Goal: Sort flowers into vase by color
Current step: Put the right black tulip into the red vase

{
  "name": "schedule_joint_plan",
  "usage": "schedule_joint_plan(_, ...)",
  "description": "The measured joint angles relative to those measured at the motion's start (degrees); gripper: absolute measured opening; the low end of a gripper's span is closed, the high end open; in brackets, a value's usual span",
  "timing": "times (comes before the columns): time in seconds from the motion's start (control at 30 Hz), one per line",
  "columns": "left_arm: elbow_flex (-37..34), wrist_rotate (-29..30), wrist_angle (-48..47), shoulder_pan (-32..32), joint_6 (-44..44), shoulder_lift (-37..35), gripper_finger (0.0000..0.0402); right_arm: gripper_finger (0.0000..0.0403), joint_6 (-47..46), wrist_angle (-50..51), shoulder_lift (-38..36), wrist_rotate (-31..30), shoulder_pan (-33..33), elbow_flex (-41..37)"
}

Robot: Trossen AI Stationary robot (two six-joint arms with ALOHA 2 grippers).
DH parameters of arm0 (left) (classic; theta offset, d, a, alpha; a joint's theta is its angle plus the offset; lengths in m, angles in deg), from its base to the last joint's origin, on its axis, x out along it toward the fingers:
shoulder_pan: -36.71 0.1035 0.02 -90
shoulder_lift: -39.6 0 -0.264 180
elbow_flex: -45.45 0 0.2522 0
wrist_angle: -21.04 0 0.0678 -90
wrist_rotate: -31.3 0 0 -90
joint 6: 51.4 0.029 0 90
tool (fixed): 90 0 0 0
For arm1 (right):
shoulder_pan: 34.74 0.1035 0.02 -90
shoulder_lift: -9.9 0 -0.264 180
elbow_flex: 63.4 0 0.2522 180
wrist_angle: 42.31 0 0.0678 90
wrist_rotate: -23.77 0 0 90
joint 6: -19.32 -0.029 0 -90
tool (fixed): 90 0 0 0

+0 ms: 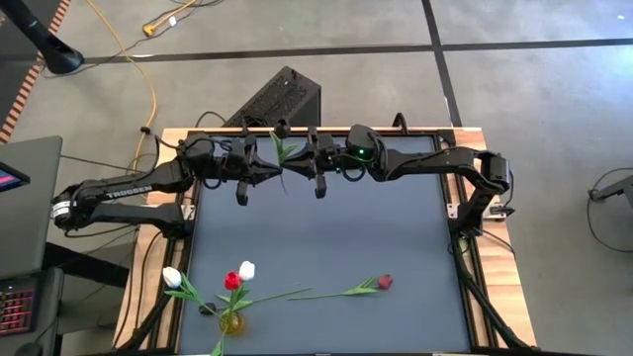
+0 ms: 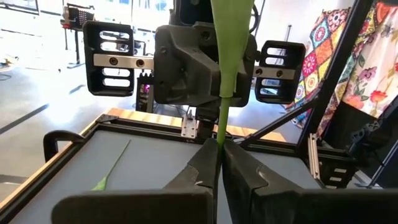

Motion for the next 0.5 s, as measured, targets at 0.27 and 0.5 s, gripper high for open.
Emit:
schedule_joint_plan(0.27,0.0,0.2,0.2,0.0,0.0,0.0,0.0,0.0124,-0.5,0.5,-0.3,0.2,0.0,0.0)
schedule_joint_plan(0.5,1.3,0.7,0.2,0.1,0.7,-0.1,0.0,0.0204,-2.5,2.6,-0.3,0.7,-1.1,0.0)
